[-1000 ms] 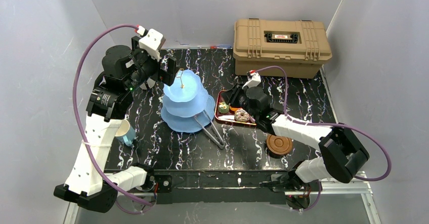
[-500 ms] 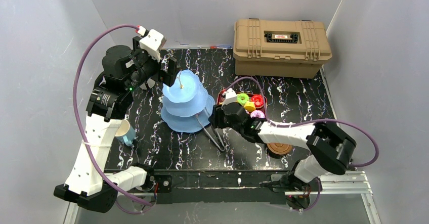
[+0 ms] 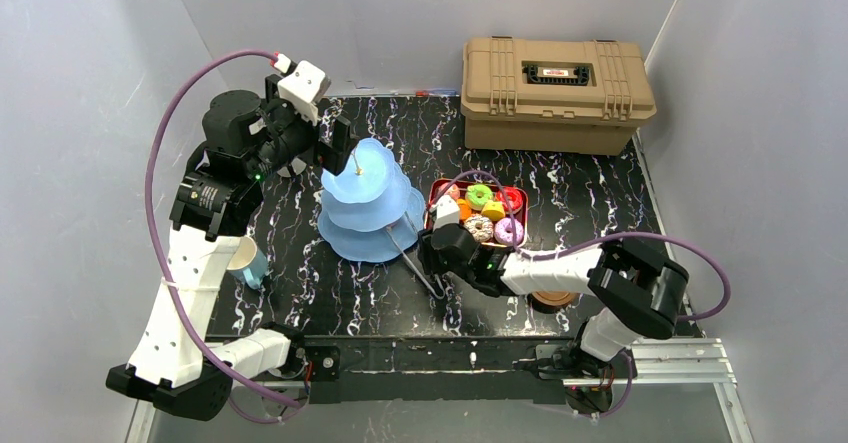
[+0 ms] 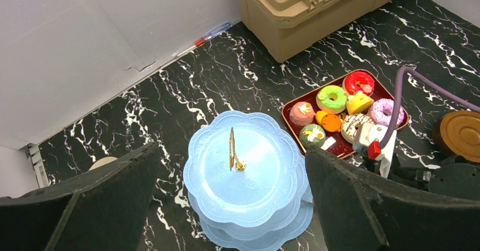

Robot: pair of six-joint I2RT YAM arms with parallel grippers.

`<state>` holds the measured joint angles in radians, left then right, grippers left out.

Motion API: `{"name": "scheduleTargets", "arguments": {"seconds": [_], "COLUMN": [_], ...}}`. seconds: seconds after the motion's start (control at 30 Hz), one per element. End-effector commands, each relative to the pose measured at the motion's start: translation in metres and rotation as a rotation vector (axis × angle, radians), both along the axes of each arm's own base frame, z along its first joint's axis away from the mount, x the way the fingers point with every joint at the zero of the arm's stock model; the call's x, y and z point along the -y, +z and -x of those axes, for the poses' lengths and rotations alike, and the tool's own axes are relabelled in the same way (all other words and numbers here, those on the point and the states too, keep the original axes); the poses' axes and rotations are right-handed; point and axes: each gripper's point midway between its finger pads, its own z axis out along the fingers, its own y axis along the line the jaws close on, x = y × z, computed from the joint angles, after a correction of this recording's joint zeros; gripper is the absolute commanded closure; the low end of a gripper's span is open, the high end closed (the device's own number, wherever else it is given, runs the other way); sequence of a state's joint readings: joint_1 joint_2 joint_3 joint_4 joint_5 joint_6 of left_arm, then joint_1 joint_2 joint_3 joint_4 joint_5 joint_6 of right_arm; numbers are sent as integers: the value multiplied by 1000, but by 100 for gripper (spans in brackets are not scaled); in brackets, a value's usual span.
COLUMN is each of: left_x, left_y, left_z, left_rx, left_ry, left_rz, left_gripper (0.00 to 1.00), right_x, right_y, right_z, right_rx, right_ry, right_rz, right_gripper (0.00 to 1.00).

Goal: Serve the afternoon tea
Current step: Pick up the clamp from the center of the board.

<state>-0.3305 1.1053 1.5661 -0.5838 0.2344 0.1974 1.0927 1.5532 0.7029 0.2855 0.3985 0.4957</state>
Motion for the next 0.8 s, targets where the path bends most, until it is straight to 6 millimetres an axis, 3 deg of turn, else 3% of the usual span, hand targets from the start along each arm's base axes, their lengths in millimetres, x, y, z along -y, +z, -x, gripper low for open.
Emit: {"name": "scheduleTargets", "arguments": {"seconds": [0.0,0.2,0.3,0.53,0.77], "left_x": [2,0,0,-1,-4], "left_y": [15,15,16,16,18], "left_z": [13,15,15,17,19], "left_rx": [32,38,43,47,60], "left_ry": [-31,-31,-30,-28,-23], "left_rz": [16,10,7,5,-4], "left_gripper": [2,2,2,2,2], "right_x": [-1,10,8,-11,-13], "right_y": [-7,6,14,7,12], "right_z": [9,2,2,14,13], "right_rx": [10,42,48,-7,1], "right_ry": [9,-56,-42,25,15], "right_rz": [23,42,30,-14,-35], "right_gripper": [45,3,1,2,2]}}
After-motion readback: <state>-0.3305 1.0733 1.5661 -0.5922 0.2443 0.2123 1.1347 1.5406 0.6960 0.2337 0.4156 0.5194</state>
